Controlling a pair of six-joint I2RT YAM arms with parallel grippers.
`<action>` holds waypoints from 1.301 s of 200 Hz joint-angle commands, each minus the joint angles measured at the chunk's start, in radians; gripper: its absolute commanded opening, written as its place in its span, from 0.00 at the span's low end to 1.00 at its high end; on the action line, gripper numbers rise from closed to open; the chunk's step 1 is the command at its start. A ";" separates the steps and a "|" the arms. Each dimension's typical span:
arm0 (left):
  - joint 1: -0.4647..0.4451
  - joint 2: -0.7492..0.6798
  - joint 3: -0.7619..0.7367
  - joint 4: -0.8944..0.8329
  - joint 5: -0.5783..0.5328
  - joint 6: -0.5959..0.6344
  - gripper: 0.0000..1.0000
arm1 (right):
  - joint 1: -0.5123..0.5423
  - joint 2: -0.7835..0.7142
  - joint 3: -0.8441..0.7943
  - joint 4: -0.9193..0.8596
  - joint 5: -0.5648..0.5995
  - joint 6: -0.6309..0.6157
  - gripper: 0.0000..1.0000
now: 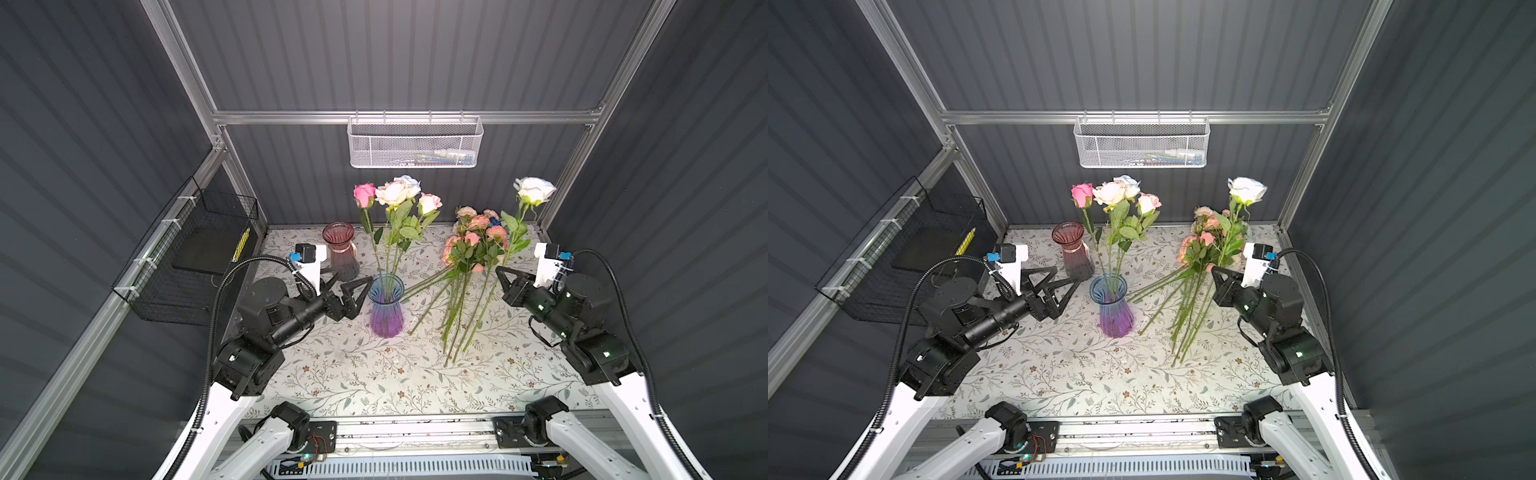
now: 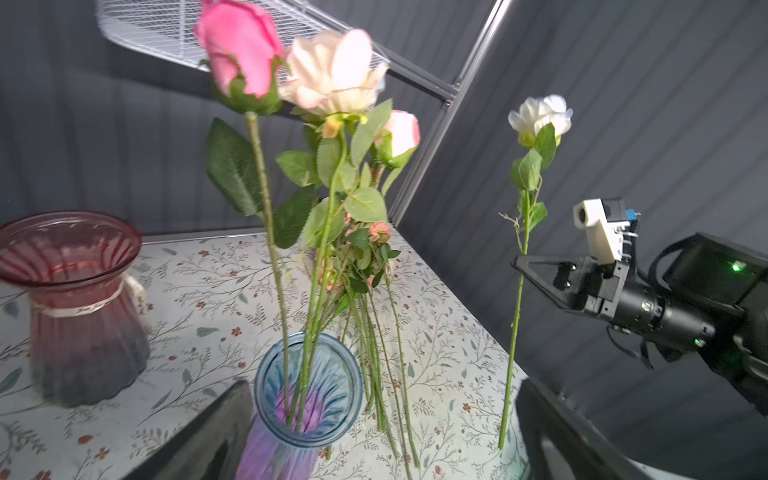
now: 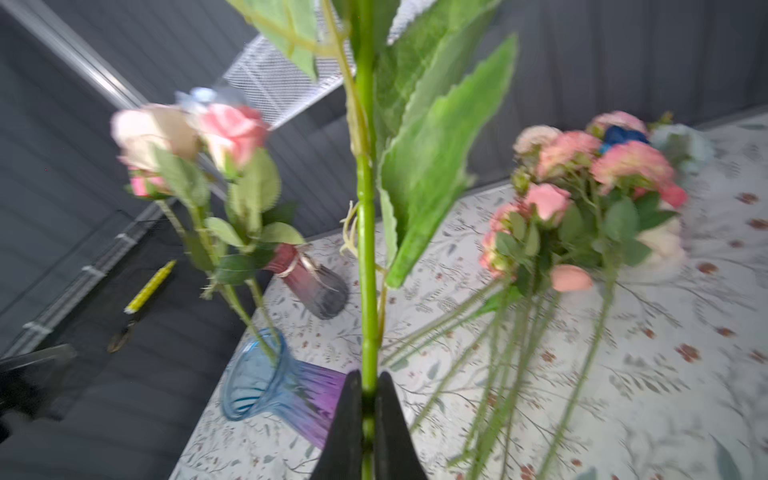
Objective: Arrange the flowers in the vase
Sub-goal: 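Lift a white rose upright with the right gripper, then bring the white rose to the left gripper while the left gripper grasps its stem, then lower the white rose into the vase with left gripper while right withdraws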
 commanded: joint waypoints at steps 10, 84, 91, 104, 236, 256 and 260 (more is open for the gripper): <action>0.004 0.058 0.061 0.020 0.247 0.037 0.98 | 0.199 0.049 0.134 0.033 -0.030 -0.126 0.00; 0.003 0.221 0.122 0.195 0.691 -0.063 0.88 | 0.540 0.361 0.455 0.041 -0.040 -0.261 0.00; 0.003 0.225 0.124 0.202 0.705 -0.065 0.85 | 0.551 0.380 0.474 0.043 -0.044 -0.265 0.00; 0.003 0.227 0.122 0.209 0.709 -0.064 0.82 | 0.563 0.439 0.510 0.048 -0.062 -0.263 0.00; 0.003 0.271 0.132 0.236 0.666 -0.045 0.16 | 0.605 0.566 0.591 0.109 -0.134 -0.224 0.00; 0.003 0.265 0.140 0.227 0.635 -0.036 0.00 | 0.605 0.551 0.570 0.107 -0.116 -0.226 0.04; 0.004 0.264 0.141 0.221 0.624 -0.029 0.00 | 0.604 0.545 0.563 0.107 -0.110 -0.226 0.10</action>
